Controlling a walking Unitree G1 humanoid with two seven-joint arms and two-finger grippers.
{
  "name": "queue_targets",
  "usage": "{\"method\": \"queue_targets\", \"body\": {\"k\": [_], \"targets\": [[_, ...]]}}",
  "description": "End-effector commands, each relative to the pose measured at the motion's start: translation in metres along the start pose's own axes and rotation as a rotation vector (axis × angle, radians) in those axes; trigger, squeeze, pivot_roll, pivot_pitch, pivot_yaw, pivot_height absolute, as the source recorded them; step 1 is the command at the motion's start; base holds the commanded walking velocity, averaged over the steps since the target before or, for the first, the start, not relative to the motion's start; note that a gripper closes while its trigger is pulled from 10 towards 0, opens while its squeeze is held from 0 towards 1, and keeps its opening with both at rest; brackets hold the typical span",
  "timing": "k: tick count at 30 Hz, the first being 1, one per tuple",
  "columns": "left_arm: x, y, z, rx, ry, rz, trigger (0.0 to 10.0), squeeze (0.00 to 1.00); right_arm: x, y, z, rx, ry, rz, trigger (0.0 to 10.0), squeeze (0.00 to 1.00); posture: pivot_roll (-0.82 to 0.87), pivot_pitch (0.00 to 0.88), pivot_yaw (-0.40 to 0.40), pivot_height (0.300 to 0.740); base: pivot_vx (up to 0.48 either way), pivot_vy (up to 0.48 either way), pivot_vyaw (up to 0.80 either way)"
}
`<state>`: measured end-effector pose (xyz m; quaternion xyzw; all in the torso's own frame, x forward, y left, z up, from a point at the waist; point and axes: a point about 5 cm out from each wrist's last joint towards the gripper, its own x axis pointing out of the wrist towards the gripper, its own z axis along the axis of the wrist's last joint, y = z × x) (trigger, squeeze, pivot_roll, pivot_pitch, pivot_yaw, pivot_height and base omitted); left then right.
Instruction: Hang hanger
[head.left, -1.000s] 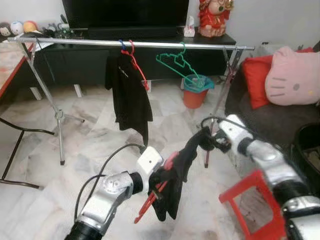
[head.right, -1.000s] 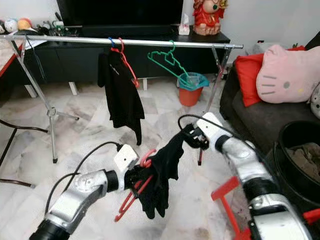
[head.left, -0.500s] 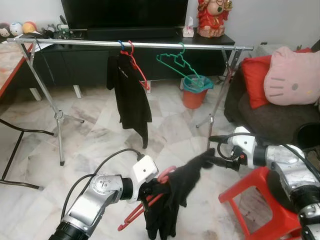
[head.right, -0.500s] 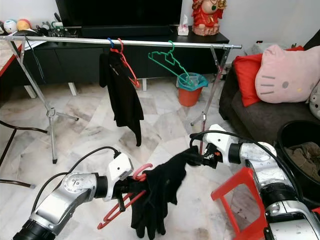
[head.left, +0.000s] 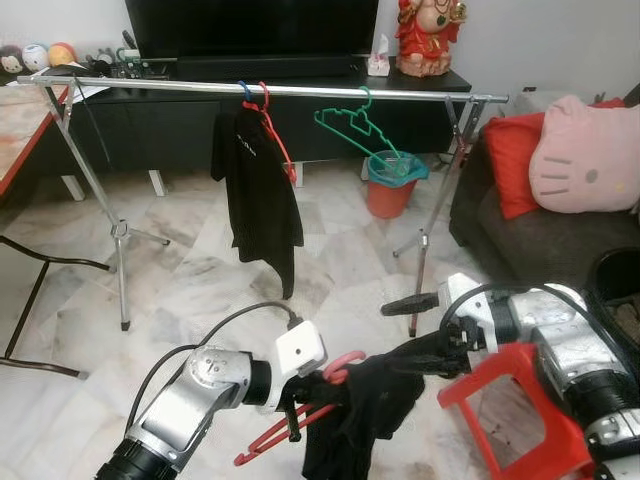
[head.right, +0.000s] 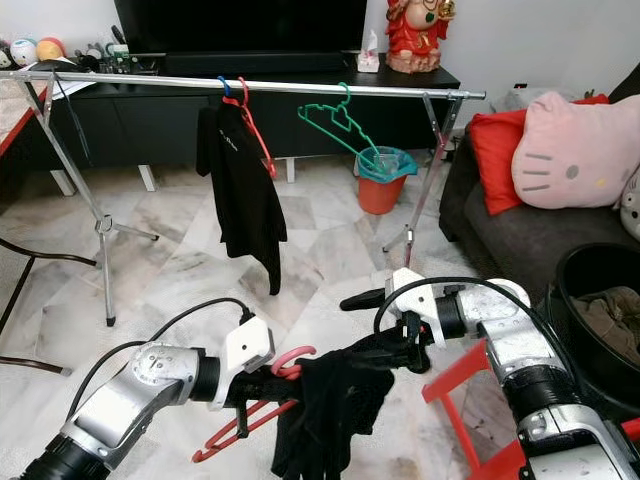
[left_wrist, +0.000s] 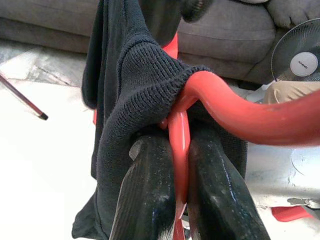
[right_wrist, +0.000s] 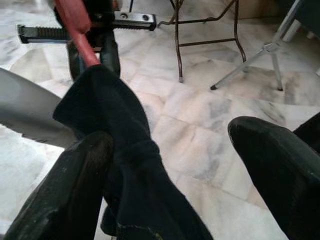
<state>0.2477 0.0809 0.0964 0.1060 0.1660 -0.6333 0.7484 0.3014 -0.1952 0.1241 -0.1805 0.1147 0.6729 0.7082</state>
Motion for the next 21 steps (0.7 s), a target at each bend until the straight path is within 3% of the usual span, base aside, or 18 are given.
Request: {"method": "queue_targets", "body": {"k": [1, 10, 13, 21], "targets": [[0.001, -0.001, 0.013, 0.050, -0.029, -0.024, 10.0, 0.00, 0.001, 0.002, 0.004, -0.026, 0.002, 0.041, 10.0, 0.00, -0.01, 0.000, -0.088, 0.740, 0.000, 0.000, 0.00], [0.003, -0.002, 0.019, 0.068, -0.031, -0.063, 10.0, 0.00, 0.013, 0.007, 0.002, -0.074, 0.048, 0.091, 10.0, 0.00, -0.01, 0.000, -0.089, 0.740, 0.000, 0.000, 0.00], [0.004, -0.004, 0.021, 0.075, -0.034, -0.074, 10.0, 0.00, 0.019, 0.002, -0.002, -0.111, 0.089, 0.030, 10.0, 0.00, -0.01, 0.000, -0.087, 0.740, 0.000, 0.000, 0.00], [0.005, -0.003, 0.024, 0.078, -0.041, -0.071, 10.0, 0.00, 0.029, 0.009, -0.008, -0.104, 0.108, 0.087, 10.0, 0.00, -0.01, 0.000, -0.087, 0.740, 0.000, 0.000, 0.00]]}}
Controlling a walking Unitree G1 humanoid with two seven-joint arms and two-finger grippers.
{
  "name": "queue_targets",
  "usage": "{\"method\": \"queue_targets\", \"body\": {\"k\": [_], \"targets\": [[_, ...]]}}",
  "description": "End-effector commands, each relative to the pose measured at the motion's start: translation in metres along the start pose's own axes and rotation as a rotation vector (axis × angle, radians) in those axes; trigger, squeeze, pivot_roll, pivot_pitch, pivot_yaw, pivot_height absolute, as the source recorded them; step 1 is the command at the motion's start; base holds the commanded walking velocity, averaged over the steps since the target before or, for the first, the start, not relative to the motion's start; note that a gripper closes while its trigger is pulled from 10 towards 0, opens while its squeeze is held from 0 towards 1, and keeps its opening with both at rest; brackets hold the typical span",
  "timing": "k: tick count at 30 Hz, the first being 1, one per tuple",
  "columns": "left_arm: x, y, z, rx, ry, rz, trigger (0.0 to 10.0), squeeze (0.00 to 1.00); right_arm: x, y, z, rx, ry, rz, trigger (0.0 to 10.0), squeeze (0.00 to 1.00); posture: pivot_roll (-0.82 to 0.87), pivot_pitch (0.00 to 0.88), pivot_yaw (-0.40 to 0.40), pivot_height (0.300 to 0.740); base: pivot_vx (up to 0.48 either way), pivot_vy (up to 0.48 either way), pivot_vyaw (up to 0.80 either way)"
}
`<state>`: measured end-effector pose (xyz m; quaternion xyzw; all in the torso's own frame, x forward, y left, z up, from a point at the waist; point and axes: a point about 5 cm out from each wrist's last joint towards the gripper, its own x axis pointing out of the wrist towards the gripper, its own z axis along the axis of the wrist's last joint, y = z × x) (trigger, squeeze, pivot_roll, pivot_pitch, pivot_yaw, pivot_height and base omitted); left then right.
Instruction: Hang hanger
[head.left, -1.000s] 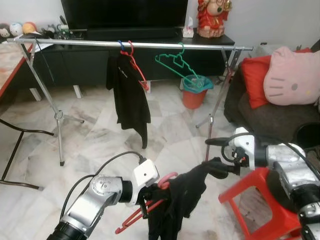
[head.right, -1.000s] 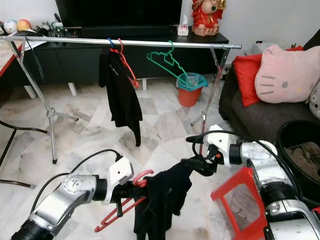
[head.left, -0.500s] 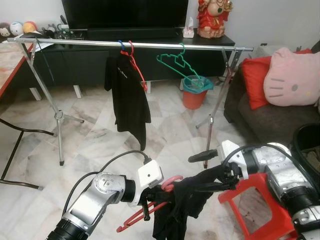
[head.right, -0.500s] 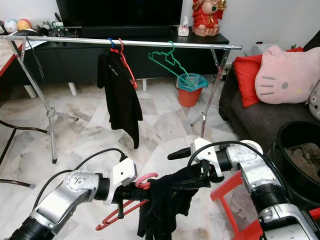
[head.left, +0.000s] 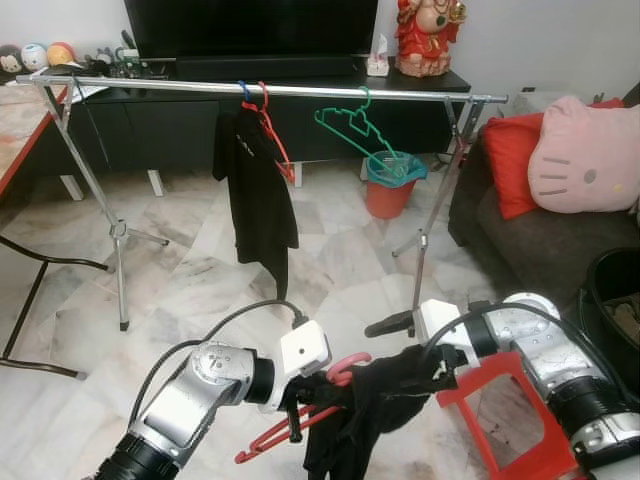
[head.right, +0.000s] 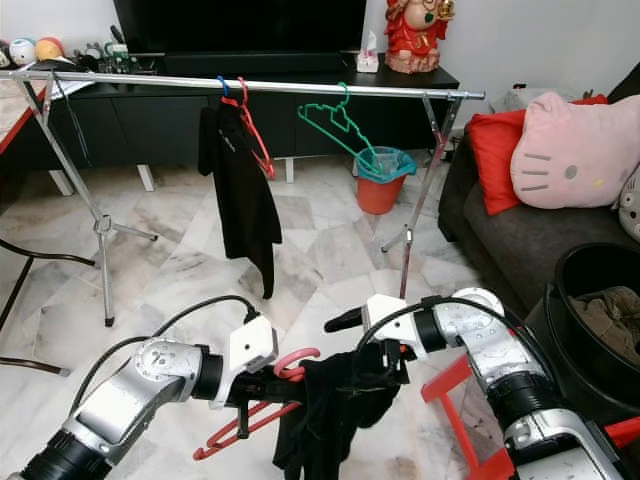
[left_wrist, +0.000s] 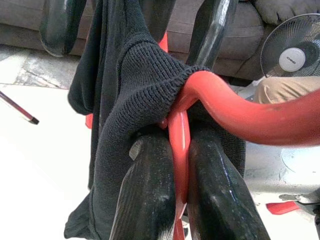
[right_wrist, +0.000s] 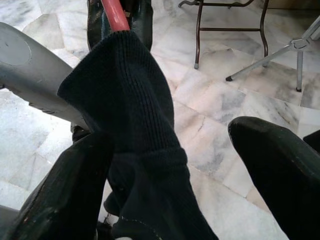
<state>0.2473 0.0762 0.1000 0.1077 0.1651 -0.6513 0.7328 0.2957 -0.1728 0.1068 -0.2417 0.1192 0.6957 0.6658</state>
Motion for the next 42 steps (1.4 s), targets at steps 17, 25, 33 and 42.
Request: {"method": "queue_targets", "body": {"k": [17, 25, 33, 42], "targets": [[0.003, 0.003, 0.021, 0.068, -0.048, -0.011, 10.0, 0.00, 0.012, 0.006, -0.012, 0.014, 0.066, 0.034, 0.0, 0.00, 0.00, 0.000, -0.089, 0.740, 0.000, 0.000, 0.00], [0.002, 0.005, 0.021, 0.071, -0.047, -0.007, 10.0, 0.00, 0.012, 0.004, -0.013, 0.013, 0.074, 0.022, 0.0, 0.00, 0.00, 0.000, -0.086, 0.740, 0.000, 0.000, 0.00], [0.002, 0.005, 0.022, 0.072, -0.047, -0.008, 10.0, 0.00, 0.013, 0.003, -0.013, 0.014, 0.071, 0.018, 0.0, 0.00, 0.00, 0.000, -0.086, 0.740, 0.000, 0.000, 0.00], [0.003, 0.005, 0.022, 0.075, -0.051, -0.008, 10.0, 0.00, 0.014, 0.004, -0.014, 0.016, 0.071, 0.033, 0.0, 0.00, 0.00, 0.000, -0.086, 0.740, 0.000, 0.000, 0.00]]}}
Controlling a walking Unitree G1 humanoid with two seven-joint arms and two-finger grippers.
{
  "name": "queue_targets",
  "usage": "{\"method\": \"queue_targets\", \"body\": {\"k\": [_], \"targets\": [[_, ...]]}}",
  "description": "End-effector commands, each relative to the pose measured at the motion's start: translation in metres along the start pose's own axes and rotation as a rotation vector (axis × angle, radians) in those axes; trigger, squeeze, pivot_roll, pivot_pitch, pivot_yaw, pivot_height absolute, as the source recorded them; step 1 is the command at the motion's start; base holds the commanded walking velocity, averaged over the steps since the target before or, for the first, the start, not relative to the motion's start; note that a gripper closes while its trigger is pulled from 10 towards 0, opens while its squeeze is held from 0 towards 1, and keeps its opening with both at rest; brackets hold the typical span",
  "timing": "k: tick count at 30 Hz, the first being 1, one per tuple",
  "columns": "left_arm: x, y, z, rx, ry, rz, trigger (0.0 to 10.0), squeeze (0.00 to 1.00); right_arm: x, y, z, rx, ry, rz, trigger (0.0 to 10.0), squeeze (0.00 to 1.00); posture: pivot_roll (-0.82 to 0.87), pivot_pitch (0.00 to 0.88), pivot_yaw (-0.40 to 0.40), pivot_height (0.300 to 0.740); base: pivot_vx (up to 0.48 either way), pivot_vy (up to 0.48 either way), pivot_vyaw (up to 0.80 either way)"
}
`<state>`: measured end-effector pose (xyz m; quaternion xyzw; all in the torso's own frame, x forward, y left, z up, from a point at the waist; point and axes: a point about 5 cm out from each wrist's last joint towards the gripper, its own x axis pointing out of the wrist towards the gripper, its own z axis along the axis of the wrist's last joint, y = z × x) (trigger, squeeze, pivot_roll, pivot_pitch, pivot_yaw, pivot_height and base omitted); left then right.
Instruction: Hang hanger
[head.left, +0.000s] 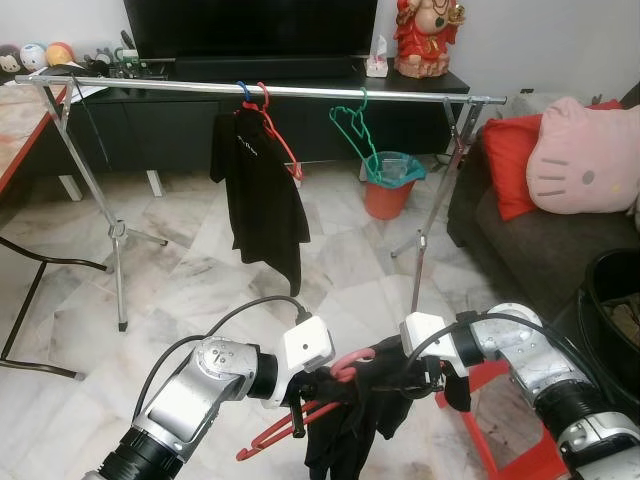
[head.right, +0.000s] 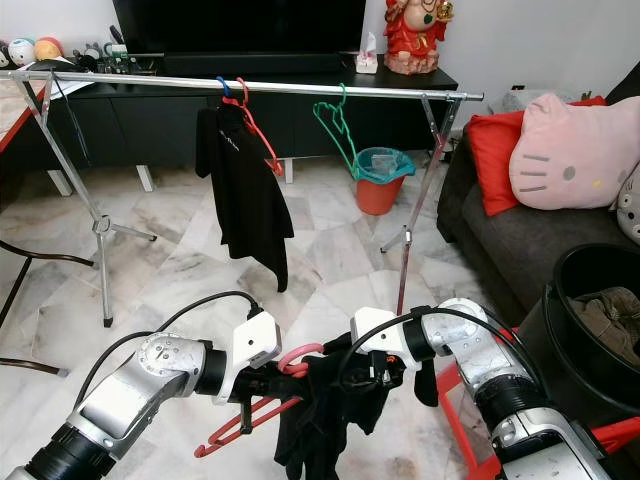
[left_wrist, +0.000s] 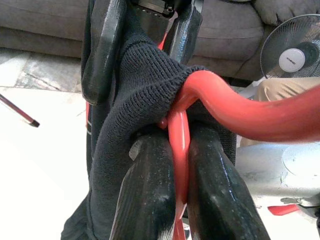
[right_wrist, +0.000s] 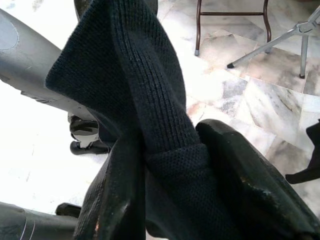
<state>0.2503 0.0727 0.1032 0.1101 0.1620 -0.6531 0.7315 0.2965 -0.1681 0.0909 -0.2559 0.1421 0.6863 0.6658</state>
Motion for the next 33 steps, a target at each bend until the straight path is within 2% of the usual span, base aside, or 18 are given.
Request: {"method": "queue_targets", "body": {"k": [1, 33], "targets": [[0.000, 0.003, 0.018, 0.067, -0.050, -0.005, 10.0, 0.00, 0.002, 0.003, -0.002, -0.001, 0.017, 0.041, 0.0, 0.00, 0.00, 0.000, -0.086, 0.740, 0.000, 0.000, 0.00], [0.003, 0.006, 0.021, 0.083, -0.058, 0.007, 10.0, 0.00, 0.014, 0.016, -0.004, 0.020, 0.004, 0.139, 0.0, 0.00, 0.00, 0.000, -0.083, 0.740, 0.000, 0.000, 0.00]]}}
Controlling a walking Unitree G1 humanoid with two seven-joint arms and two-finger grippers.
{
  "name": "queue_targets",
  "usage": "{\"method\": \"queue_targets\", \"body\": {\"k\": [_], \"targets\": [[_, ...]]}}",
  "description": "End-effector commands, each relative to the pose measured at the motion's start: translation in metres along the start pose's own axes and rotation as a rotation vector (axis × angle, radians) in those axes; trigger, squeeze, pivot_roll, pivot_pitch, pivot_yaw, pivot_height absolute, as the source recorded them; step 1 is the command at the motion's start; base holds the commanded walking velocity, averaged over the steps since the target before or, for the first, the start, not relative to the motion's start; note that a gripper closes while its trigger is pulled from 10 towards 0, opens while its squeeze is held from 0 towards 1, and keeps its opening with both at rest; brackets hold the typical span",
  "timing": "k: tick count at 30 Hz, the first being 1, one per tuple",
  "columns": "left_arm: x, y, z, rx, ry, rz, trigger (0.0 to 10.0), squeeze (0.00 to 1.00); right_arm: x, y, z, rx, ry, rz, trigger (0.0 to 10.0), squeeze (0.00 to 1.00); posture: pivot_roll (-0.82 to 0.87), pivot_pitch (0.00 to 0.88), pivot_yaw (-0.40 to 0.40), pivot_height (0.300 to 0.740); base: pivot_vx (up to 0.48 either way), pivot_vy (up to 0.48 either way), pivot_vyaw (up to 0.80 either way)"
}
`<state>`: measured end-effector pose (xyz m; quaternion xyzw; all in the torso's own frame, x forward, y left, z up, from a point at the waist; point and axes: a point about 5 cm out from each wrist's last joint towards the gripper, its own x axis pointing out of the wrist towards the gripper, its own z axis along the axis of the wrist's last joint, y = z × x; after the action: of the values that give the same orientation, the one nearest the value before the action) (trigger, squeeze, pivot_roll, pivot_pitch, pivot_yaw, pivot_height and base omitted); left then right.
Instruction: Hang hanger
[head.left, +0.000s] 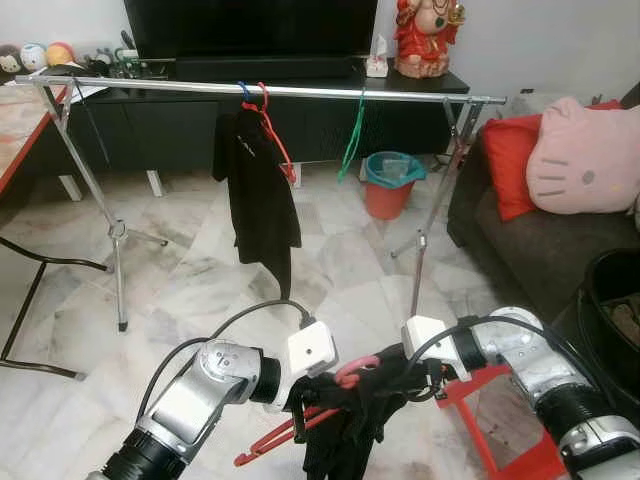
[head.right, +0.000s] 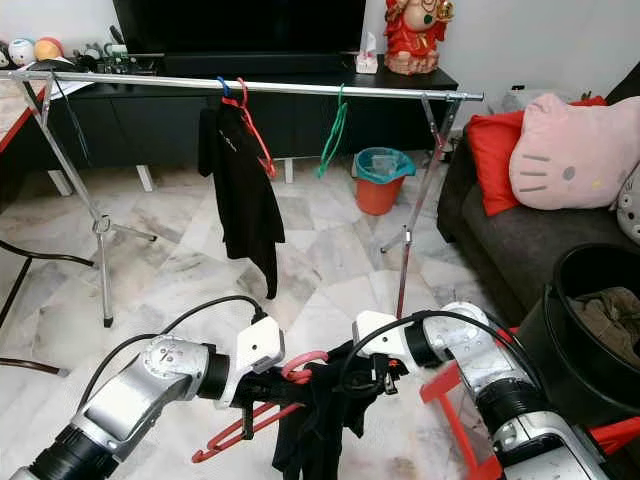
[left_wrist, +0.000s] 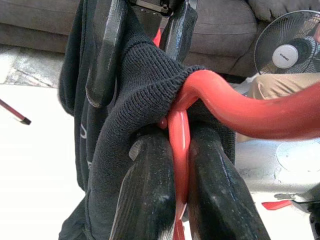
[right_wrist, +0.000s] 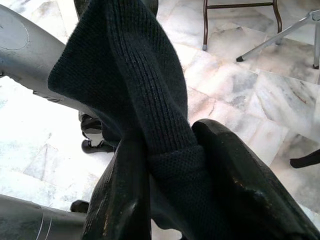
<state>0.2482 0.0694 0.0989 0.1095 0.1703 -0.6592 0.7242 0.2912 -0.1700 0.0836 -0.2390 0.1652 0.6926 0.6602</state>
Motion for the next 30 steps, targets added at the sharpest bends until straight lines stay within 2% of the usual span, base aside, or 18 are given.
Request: {"method": "queue_targets", "body": {"k": [1, 2, 3, 4, 5, 6, 7, 11, 12, 13, 14, 24, 25, 26, 27, 28, 29, 30], "targets": [[-0.002, 0.008, 0.024, 0.092, -0.069, 0.027, 10.0, 0.00, 0.012, 0.009, 0.002, -0.040, 0.001, 0.101, 0.0, 0.00, 0.00, 0.000, -0.083, 0.740, 0.000, 0.000, 0.00], [-0.002, 0.008, 0.024, 0.093, -0.069, 0.025, 10.0, 0.00, 0.012, 0.008, 0.003, -0.051, 0.002, 0.095, 4.9, 0.00, 0.00, 0.000, -0.082, 0.740, 0.000, 0.000, 0.00], [-0.002, 0.007, 0.024, 0.093, -0.069, 0.023, 10.0, 0.00, 0.012, 0.008, 0.003, -0.058, 0.003, 0.090, 4.9, 0.00, 0.00, 0.000, -0.082, 0.740, 0.000, 0.000, 0.00], [-0.001, 0.007, 0.024, 0.093, -0.069, 0.022, 10.0, 0.00, 0.012, 0.009, 0.003, -0.063, 0.006, 0.103, 10.0, 0.00, 0.00, 0.000, -0.082, 0.740, 0.000, 0.000, 0.00], [-0.001, 0.007, 0.024, 0.094, -0.069, 0.021, 10.0, 0.00, 0.012, 0.009, 0.003, -0.058, 0.009, 0.110, 10.0, 0.00, 0.00, 0.000, -0.082, 0.740, 0.000, 0.000, 0.00], [-0.001, 0.007, 0.024, 0.094, -0.068, 0.020, 10.0, 0.00, 0.012, 0.008, 0.004, -0.044, 0.009, 0.123, 10.0, 0.82, 0.00, 0.000, -0.082, 0.740, 0.000, 0.000, 0.00], [-0.001, 0.007, 0.024, 0.094, -0.069, 0.019, 10.0, 0.00, 0.011, 0.009, 0.004, -0.040, 0.009, 0.141, 10.0, 1.00, 0.00, 0.000, -0.082, 0.740, 0.000, 0.000, 0.00], [0.000, 0.006, 0.025, 0.093, -0.073, 0.016, 10.0, 0.00, 0.011, 0.010, 0.005, -0.053, 0.012, 0.155, 10.0, 1.00, 0.00, 0.000, -0.085, 0.740, 0.000, 0.000, 0.00], [0.000, 0.006, 0.025, 0.093, -0.073, 0.016, 10.0, 0.00, 0.011, 0.010, 0.005, -0.058, 0.014, 0.158, 10.0, 0.96, 0.00, 0.000, -0.085, 0.740, 0.000, 0.000, 0.00], [0.001, 0.006, 0.025, 0.093, -0.074, 0.015, 10.0, 0.00, 0.011, 0.010, 0.005, -0.063, 0.016, 0.161, 10.0, 0.11, 0.00, 0.000, -0.085, 0.740, 0.000, 0.000, 0.00], [0.001, 0.006, 0.025, 0.094, -0.073, 0.014, 10.0, 0.00, 0.011, 0.009, 0.006, -0.065, 0.017, 0.164, 10.0, 0.00, 0.00, 0.000, -0.085, 0.740, 0.000, 0.000, 0.00], [0.001, 0.005, 0.026, 0.094, -0.079, 0.013, 10.0, 0.00, 0.018, 0.010, 0.003, -0.065, 0.048, 0.196, 10.0, 0.00, 0.01, 0.000, -0.090, 0.740, 0.000, 0.000, 0.00], [0.001, 0.005, 0.026, 0.093, -0.080, 0.013, 10.0, 0.00, 0.019, 0.011, 0.003, -0.064, 0.048, 0.199, 9.1, 0.00, 0.01, 0.000, -0.090, 0.740, 0.000, 0.000, 0.00], [0.001, 0.005, 0.026, 0.092, -0.080, 0.013, 10.0, 0.00, 0.019, 0.011, 0.003, -0.064, 0.048, 0.201, 9.1, 0.00, 0.01, 0.000, -0.090, 0.740, 0.000, 0.000, 0.00], [0.001, 0.005, 0.026, 0.092, -0.080, 0.012, 10.0, 0.00, 0.020, 0.011, 0.003, -0.062, 0.048, 0.201, 5.0, 0.00, 0.01, 0.000, -0.090, 0.740, 0.000, 0.000, 0.00], [0.001, 0.005, 0.026, 0.092, -0.080, 0.012, 10.0, 0.00, 0.020, 0.011, 0.003, -0.059, 0.048, 0.200, 2.9, 0.00, 0.01, 0.000, -0.090, 0.740, 0.000, 0.000, 0.00], [0.002, 0.005, 0.026, 0.091, -0.079, 0.012, 10.0, 0.00, 0.021, 0.011, 0.002, -0.057, 0.051, 0.198, 0.0, 0.00, 0.01, 0.000, -0.090, 0.740, 0.000, 0.000, 0.00], [0.002, 0.005, 0.026, 0.091, -0.079, 0.012, 10.0, 0.00, 0.021, 0.011, 0.002, -0.057, 0.051, 0.198, 0.0, 0.00, 0.01, 0.000, -0.090, 0.740, 0.000, 0.000, 0.00]]}}
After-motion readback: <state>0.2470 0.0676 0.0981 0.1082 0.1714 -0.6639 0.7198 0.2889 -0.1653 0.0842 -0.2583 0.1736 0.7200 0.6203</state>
